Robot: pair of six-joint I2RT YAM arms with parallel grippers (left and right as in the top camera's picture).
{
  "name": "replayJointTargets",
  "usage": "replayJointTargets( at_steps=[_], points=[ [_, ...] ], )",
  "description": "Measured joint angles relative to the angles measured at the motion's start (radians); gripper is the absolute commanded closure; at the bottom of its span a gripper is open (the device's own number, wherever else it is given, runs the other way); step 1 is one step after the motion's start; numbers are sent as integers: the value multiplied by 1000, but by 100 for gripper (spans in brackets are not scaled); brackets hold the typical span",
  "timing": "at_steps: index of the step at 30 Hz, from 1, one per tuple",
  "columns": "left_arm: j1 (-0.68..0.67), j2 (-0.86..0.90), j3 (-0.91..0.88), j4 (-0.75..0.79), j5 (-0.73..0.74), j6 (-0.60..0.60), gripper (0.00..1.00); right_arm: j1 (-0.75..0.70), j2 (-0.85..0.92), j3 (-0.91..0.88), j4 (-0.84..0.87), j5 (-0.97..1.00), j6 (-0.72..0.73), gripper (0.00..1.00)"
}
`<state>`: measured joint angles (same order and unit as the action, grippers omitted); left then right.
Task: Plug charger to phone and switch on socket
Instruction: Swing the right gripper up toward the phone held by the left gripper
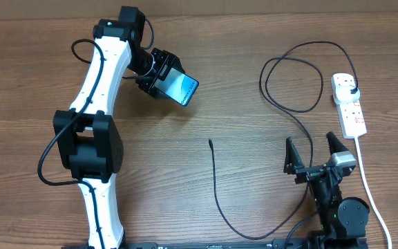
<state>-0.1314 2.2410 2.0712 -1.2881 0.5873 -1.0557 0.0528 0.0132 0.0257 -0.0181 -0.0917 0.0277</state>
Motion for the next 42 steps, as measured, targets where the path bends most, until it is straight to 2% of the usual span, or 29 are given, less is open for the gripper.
replayJointTargets(
  at_steps=[6, 11, 16, 20, 25, 28, 33, 37, 42],
  points=[
    [0, 0, 0, 0, 1, 0, 96, 0, 25, 135, -150, -12, 21, 0],
    [0, 0, 0, 0, 3, -9, 96, 0, 169, 317, -193, -57, 25, 0],
    [0, 0, 0, -7, 3, -11, 96, 0, 446, 509, -256, -156, 26, 0],
    [0, 0, 0, -12, 3, -11, 96, 0, 732, 701, -357, -289, 26, 0],
    [0, 0, 1, -17, 3, -11, 96, 0, 1073, 934, -458, -545, 29, 0],
    [0, 0, 1, -18, 3, -11, 96, 0, 1240, 1009, -403, -753, 31, 0],
    [0, 0, 2, -17, 3, -11, 96, 0, 1429, 1023, -259, -1062, 54, 0],
    [0, 0, 2, -18, 3, -13, 96, 5, 1526, 1023, -147, -1183, 129, 0],
    [-5, 0, 2, -19, -1, -44, 96, 43, 1574, 1023, -109, -1209, 206, 0]
  ],
)
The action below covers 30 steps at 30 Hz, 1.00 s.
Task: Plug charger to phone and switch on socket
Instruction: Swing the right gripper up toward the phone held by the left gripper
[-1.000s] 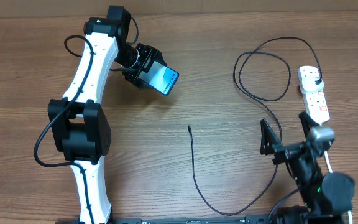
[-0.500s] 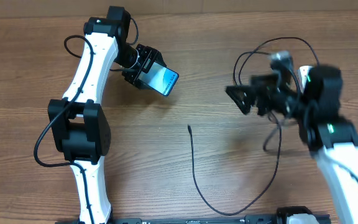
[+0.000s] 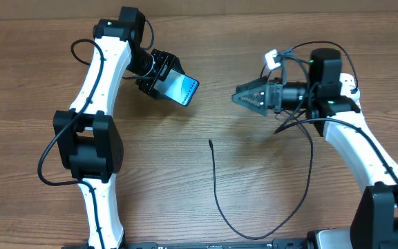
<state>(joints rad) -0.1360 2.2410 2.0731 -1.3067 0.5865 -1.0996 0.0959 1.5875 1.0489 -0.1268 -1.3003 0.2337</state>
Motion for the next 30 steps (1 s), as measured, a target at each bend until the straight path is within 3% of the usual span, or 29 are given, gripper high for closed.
replayJointTargets(
  at_steps=[11, 18, 30],
  points=[
    [-77, 0, 0, -3, -27, -141, 96, 137, 1, 0, -9, 450, 353, 0],
    [-113, 0, 0, -3, -26, -230, 96, 195, 7, 0, -10, 618, 407, 0],
    [-148, 0, 0, -3, -5, -336, 96, 202, 63, 0, -16, 659, 443, 0]
  ],
)
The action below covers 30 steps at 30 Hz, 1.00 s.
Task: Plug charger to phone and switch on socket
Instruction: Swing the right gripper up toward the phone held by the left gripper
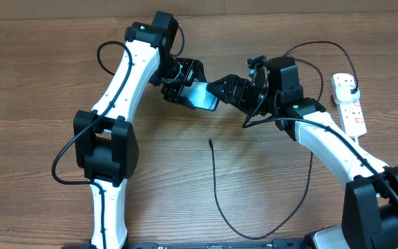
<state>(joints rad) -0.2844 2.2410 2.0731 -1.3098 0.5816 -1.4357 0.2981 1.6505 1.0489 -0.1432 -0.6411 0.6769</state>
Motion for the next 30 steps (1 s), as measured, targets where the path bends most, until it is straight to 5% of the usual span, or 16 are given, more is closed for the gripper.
replayJointTargets(
  at_steps=[22, 30],
  points=[
    [-74, 0, 0, 0, 35, -10, 96, 64, 0, 0, -37, 94, 0, 0],
    [-81, 0, 0, 0, 39, -10, 96, 64, 0, 0, -41, 104, 3, 19]
  ],
)
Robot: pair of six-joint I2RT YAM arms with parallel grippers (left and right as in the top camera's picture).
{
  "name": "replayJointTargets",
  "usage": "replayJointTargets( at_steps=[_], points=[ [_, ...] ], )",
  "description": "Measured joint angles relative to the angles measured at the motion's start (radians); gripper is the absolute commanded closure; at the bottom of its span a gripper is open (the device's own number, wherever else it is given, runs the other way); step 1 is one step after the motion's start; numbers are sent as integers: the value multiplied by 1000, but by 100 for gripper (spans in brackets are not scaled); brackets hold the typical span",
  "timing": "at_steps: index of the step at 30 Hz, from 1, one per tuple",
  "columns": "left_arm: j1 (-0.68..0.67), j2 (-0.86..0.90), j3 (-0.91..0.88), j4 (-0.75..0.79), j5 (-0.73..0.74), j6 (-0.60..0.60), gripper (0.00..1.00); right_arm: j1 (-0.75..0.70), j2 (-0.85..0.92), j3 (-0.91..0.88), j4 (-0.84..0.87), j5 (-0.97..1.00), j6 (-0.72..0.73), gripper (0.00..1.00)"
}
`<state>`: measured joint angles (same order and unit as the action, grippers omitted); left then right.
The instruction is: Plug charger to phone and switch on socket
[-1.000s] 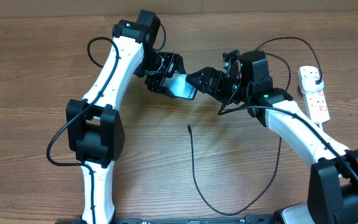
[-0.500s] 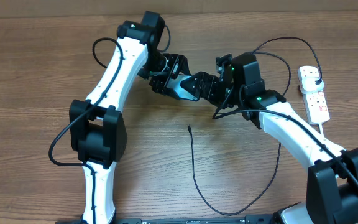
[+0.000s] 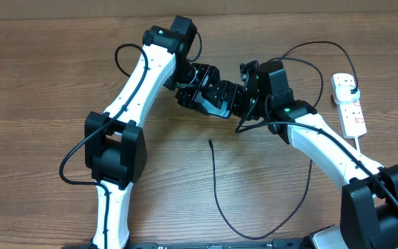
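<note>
My left gripper (image 3: pixel 200 88) is shut on the phone (image 3: pixel 215 108), holding it above the table at centre back; only the phone's light lower edge shows. From the right, my right gripper (image 3: pixel 228 97) meets the phone, its fingers overlapping it. Whether they grip it cannot be made out. The black charger cable (image 3: pixel 216 194) lies on the table, and its free plug end (image 3: pixel 211 142) lies below the phone. At the far right the white socket strip (image 3: pixel 347 104) lies with the charger's plug in its top socket.
The cable loops wide behind my right arm (image 3: pixel 323 142) and runs along the front of the table. A white lead (image 3: pixel 373 187) goes from the socket strip to the front right edge. Both arms crowd the centre back.
Both grippers have moved closer together. The left has shifted right with the phone, and the right has come left until its fingers overlap the phone. Most of the phone's screen is now covered.
First my left gripper held the phone at back left while the right arm was folded at the front right. Then the right gripper was open at centre right, pointing at the phone. Later the two were nearly touching, and now they meet at the phone.
</note>
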<state>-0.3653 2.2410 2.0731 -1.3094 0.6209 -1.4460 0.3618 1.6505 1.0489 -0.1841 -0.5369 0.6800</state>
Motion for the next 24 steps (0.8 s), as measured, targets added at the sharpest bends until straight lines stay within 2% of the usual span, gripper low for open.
replayJointTargets(
  at_steps=[6, 10, 14, 24],
  points=[
    [0, 0, 0, 0, 4, 0, 96, 0, 0, 0, 0, 6, 2, 38],
    [0, 0, 0, 0, 14, 0, 96, 0, 0, 0, -3, 11, 2, 46],
    [0, 0, 0, 0, 16, 0, 96, 0, 0, 0, -18, 24, 2, 59],
    [0, 0, 0, 15, 34, -11, 96, 0, 0, 0, -18, 32, 2, 71]
  ],
)
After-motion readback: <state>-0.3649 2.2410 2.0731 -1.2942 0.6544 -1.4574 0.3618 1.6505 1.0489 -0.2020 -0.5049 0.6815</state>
